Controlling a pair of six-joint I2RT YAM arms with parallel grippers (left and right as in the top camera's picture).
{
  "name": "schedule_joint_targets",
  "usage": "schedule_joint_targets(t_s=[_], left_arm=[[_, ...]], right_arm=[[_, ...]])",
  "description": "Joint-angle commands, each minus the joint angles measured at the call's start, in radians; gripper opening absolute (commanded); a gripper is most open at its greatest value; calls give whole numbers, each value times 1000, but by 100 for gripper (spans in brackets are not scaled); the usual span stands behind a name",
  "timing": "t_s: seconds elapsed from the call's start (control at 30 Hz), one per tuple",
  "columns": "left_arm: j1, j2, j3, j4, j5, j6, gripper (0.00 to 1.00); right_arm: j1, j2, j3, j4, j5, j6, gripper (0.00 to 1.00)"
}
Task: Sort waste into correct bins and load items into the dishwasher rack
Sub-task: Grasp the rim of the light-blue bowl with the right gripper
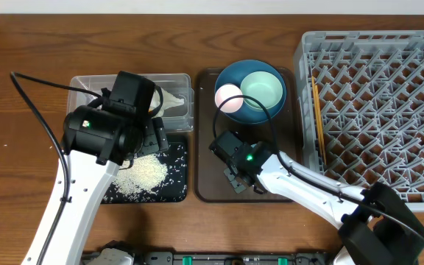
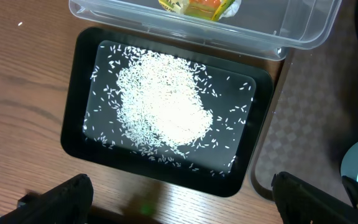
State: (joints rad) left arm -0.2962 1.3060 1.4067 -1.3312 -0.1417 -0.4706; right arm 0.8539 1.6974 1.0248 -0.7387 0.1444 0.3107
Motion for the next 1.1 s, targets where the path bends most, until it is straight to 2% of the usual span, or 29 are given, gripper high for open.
schedule_joint_targets(t_s=[0.0, 0.27, 0.6, 1.07], left_arm=[[5, 3, -2, -3, -16, 5, 95], [5, 3, -2, -3, -16, 5, 95], [5, 3, -2, -3, -16, 5, 95], [5, 3, -2, -3, -16, 5, 95]], right_arm=[[11, 5, 12, 1, -57, 12, 30], [11, 5, 12, -10, -71, 56, 26], [11, 5, 12, -13, -71, 56, 7], [11, 5, 12, -13, -141, 56, 1]])
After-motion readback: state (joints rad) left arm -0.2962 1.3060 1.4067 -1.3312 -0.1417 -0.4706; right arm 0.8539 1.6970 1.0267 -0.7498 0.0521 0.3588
